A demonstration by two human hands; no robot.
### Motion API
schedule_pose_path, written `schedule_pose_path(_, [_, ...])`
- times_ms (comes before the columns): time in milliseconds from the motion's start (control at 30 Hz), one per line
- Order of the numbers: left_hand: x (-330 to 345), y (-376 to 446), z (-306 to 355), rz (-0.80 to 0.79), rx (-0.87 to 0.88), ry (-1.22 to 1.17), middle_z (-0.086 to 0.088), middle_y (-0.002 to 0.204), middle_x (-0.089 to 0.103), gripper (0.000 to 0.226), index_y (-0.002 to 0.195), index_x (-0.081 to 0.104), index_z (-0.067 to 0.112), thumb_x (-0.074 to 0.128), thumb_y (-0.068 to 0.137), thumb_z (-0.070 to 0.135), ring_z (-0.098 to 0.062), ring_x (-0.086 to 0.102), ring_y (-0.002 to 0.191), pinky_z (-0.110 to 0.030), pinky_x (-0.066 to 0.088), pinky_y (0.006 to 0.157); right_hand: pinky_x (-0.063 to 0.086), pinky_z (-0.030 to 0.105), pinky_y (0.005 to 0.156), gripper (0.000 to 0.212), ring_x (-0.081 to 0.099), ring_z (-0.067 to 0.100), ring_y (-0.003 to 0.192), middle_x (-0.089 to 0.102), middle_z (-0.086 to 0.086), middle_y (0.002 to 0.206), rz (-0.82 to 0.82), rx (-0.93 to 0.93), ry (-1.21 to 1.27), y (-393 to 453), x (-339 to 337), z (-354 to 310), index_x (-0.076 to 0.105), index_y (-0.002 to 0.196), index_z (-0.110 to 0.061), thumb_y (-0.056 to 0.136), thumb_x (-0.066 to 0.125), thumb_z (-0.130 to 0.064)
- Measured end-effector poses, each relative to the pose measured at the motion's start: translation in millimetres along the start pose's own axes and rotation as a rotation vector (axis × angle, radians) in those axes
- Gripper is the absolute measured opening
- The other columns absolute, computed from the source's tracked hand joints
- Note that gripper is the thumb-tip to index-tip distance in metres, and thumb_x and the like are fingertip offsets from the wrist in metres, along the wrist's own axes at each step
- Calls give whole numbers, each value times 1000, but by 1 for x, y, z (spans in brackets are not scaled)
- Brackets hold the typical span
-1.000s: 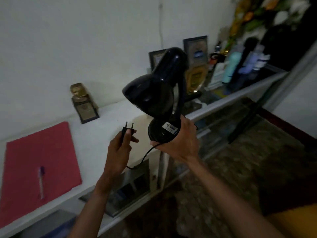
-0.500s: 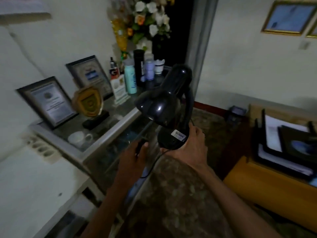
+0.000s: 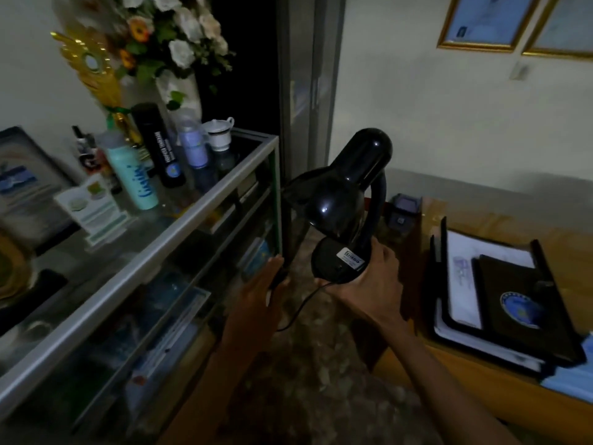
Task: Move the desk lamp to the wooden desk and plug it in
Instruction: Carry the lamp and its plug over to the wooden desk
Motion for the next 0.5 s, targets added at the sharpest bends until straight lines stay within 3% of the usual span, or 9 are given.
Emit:
schedule_pose_path(100, [24,54,-9,-43,11,-38,-8,140,59,51,142,51,18,42,101,47,-24,56,130,-50,49,103,44,47,110,121,43,28,138,44,6,149,63,17,2,42,3,15,35,152,-29,47,71,-76])
schedule_pose_path(200, [51,124,-21,-84,68,-16,-6,143,57,47,143,51,20,48,101,41,-22,54,132,-43,47,107,44,48,107,126,42,28,139,42,4,149,121,49,-32,96,9,33,31,153,-30,45,73,-78])
schedule_pose_path(267, [72,176,-25,-86,98,-23,-1,143,58,45,143,51,25,47,102,43,-15,54,129,-28,45,105,46,49,106,127,43,28,139,42,4,149,158,62,-51,138,12,46,30,152,-32,44,75,-80])
schedule_pose_path(333, [88,224,-25,-116,100,-58,9,141,58,41,140,52,33,47,101,45,1,50,121,-3,33,92,49,51,107,125,45,26,138,43,2,150,192,95,-73,177,13,57,32,152,-35,45,77,-81])
schedule_pose_path(367, [94,247,-23,-143,103,-91,12,138,59,40,139,52,35,48,101,46,5,49,118,4,27,85,50,52,106,124,47,25,137,45,1,149,207,118,-85,196,13,60,33,151,-36,46,77,-83])
schedule_pose_path(500, [114,339,-7,-219,229,-199,9,123,65,37,134,61,20,57,99,33,4,55,111,7,32,84,56,50,98,117,54,21,129,52,-3,141,304,195,-115,264,10,69,37,148,-40,47,77,-85])
Point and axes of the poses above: each hand's wrist, its own y-axis towards the middle knuckle, its own x-axis out of the palm, z = x × y, the point moved 1 cm from there along y, towards the middle knuckle
